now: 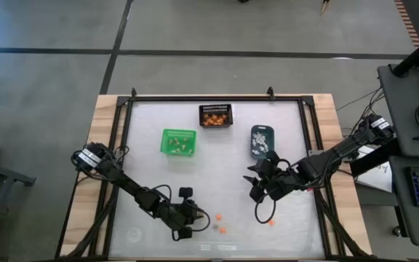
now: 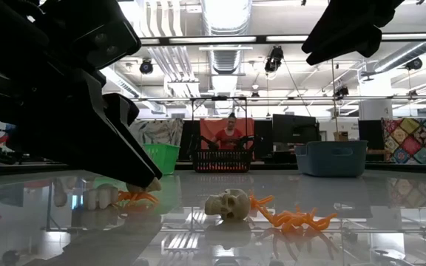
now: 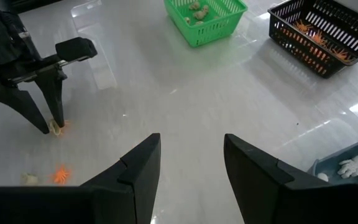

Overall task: Sort Halloween decoration
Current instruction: Put the gray skull toy into the green bin

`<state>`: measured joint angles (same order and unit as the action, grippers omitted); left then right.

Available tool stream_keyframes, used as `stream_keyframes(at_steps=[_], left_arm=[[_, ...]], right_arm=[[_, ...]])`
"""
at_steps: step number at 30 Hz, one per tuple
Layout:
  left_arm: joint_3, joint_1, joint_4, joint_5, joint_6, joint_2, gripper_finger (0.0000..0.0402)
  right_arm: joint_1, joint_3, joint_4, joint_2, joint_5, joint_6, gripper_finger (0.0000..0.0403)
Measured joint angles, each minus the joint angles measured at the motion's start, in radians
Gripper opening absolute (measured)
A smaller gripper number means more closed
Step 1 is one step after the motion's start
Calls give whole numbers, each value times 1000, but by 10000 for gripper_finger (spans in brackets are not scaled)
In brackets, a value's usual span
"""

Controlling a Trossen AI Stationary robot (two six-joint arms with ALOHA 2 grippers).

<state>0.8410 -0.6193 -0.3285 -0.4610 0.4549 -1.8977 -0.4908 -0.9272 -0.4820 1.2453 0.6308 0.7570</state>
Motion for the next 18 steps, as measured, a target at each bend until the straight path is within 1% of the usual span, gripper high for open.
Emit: stream_keyframes(at_steps=[5,10,14,18], left_arm=[[0,0,0,0,0,0,42],[0,0,-1,-2,-1,2,34],[0,0,4,-31,-8,13,31],[0,0,2,-51,-41,43,16]], right_arm=[[0,0,0,0,0,0,166],[0,0,0,0,0,0,166],[0,0,0,0,0,-1,166],[0,0,0,0,0,-2,166]])
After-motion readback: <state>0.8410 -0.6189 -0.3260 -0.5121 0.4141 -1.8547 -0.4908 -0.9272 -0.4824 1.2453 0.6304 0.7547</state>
